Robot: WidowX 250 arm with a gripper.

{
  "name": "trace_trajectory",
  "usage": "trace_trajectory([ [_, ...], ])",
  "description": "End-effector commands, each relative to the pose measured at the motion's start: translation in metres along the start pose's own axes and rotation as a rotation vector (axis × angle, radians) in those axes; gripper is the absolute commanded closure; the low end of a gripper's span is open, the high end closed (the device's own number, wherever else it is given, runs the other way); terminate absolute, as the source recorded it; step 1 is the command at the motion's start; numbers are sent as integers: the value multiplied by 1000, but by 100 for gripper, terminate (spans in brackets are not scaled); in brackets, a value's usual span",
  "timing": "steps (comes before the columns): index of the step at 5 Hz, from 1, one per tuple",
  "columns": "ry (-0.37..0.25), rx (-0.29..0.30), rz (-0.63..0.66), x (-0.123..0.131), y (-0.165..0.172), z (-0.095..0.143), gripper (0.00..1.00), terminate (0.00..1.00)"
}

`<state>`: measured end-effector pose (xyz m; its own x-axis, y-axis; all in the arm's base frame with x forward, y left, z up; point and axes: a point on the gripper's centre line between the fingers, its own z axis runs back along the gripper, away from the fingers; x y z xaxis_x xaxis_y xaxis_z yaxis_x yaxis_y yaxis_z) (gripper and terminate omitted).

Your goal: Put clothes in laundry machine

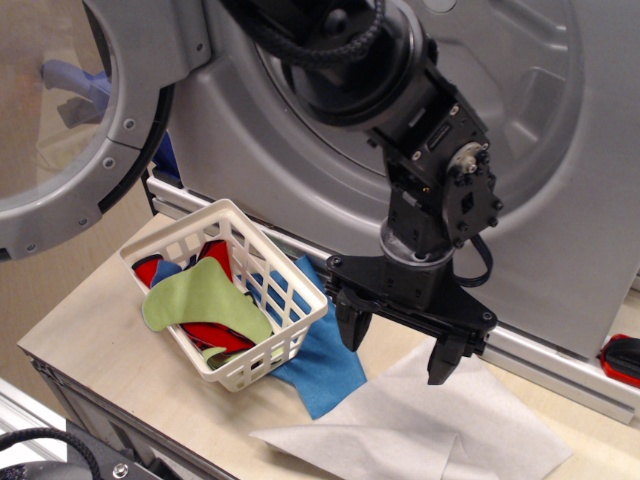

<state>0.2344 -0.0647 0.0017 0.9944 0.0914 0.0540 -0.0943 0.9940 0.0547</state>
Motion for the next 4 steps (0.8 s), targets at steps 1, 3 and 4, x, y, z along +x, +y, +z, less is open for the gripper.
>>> trace_trajectory([
  [1,0,0,0,0,0,0,0,0],
  [3,17,-14,-56,-7,62,41,0,0],
  [4,-5,12,-38,-6,99,62,0,0],
])
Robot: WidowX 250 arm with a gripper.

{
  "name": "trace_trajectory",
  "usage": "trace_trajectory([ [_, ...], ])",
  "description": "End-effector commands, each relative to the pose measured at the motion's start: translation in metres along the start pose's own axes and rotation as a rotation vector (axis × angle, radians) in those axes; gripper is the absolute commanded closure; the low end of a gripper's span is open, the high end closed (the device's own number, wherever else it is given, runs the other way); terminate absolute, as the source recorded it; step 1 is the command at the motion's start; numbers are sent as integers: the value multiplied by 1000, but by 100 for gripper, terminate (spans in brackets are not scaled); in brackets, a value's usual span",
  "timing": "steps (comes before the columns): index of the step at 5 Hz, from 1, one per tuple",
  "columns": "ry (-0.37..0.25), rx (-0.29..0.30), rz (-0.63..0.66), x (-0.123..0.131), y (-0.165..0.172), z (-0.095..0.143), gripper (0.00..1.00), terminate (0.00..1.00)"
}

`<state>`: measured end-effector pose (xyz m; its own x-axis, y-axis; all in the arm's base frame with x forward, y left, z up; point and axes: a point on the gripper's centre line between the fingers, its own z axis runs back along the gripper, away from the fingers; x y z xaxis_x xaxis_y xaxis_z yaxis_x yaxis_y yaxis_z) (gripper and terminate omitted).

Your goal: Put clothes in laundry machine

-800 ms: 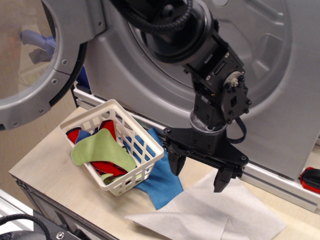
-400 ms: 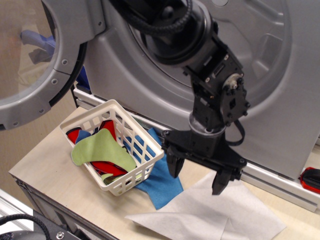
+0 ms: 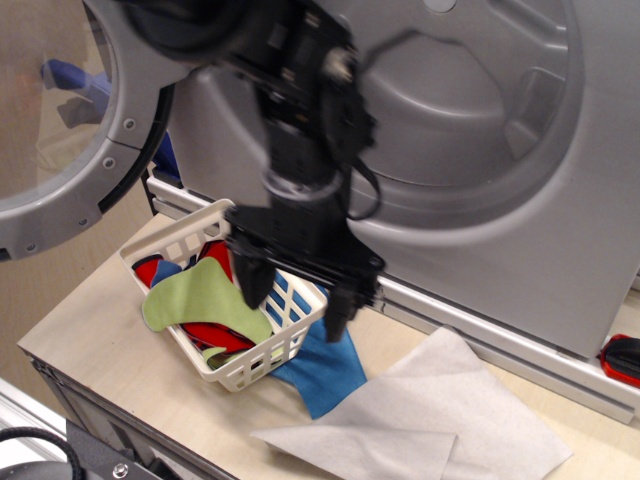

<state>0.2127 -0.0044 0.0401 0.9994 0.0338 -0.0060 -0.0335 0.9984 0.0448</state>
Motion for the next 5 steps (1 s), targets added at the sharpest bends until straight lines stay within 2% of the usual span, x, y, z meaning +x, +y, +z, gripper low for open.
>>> trace_trajectory([
  [1,-38,57,44,6,62,33,0,0],
  [2,7,19,69,3,91,26,0,0],
  [3,-47,15,76,5,108,5,0,0],
  [4,-37,-20,70,10,109,-17,0,0],
  [5,-59,-64,67,9,95,-32,0,0],
])
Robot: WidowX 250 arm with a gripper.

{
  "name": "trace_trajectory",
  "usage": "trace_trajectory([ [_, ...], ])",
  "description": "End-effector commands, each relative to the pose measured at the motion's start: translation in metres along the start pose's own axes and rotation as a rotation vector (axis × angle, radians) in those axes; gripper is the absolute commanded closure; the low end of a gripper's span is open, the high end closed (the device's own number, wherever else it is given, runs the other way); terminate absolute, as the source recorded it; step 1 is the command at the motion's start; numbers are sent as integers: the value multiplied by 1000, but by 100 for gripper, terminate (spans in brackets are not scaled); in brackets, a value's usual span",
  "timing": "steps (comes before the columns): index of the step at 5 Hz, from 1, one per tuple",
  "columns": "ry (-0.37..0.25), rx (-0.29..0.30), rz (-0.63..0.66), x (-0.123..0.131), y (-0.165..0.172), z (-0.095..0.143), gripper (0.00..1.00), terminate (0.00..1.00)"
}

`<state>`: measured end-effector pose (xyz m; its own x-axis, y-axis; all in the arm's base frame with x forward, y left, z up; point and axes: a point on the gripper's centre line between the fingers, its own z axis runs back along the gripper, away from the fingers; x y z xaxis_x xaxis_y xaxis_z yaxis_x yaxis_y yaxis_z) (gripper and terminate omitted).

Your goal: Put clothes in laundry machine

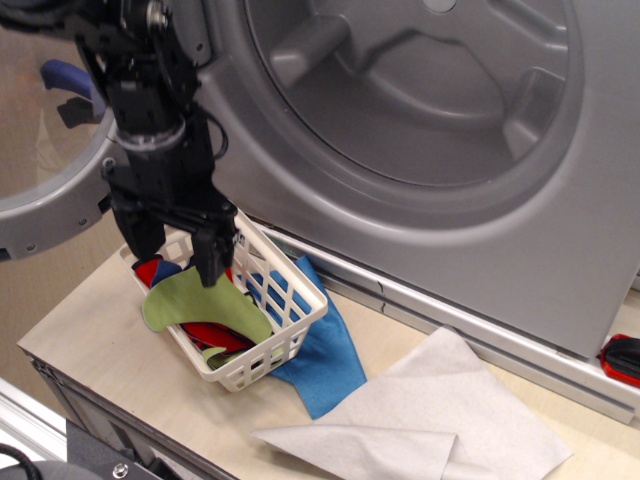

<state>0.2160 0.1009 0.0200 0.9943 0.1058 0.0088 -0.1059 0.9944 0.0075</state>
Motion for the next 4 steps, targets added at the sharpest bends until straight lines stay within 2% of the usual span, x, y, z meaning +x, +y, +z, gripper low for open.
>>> trace_trajectory([
  [1,-40,-14,-27,8,-17,-21,0,0],
  [2,-41,-19,-18,17,-22,-42,0,0],
  [3,-73,-7,-24,21,-28,-50,0,0],
  [4,-72,-13,-12,25,-36,-55,0,0],
])
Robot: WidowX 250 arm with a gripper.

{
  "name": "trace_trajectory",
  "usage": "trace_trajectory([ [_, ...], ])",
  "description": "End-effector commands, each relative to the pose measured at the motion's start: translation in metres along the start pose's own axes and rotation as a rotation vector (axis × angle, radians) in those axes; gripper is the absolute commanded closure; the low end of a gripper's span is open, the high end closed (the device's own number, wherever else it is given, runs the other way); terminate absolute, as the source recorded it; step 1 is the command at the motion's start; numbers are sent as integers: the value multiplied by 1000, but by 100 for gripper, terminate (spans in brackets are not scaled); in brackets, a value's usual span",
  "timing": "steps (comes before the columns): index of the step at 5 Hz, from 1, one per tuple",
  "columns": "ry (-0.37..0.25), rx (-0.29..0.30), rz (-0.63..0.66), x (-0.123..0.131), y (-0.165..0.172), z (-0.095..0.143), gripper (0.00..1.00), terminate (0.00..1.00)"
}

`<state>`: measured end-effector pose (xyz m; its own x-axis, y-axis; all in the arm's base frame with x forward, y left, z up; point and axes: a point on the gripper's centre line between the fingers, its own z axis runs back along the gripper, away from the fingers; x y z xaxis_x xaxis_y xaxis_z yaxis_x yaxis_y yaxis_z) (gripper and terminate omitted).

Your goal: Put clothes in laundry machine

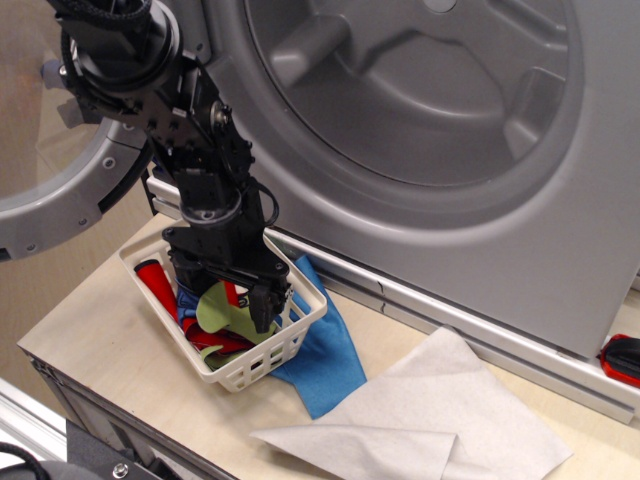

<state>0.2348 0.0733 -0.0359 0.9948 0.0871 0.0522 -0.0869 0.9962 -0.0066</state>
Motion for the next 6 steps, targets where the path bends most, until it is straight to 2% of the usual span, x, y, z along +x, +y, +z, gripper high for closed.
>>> trace_trajectory([
  [1,-40,18,5,7,-8,-4,100,0],
  [2,-52,71,-3,5,-8,1,100,0],
  [4,-136,102,-11,5,-12,21,100,0],
  [6,-215,110,-9,4,-23,66,100,0],
])
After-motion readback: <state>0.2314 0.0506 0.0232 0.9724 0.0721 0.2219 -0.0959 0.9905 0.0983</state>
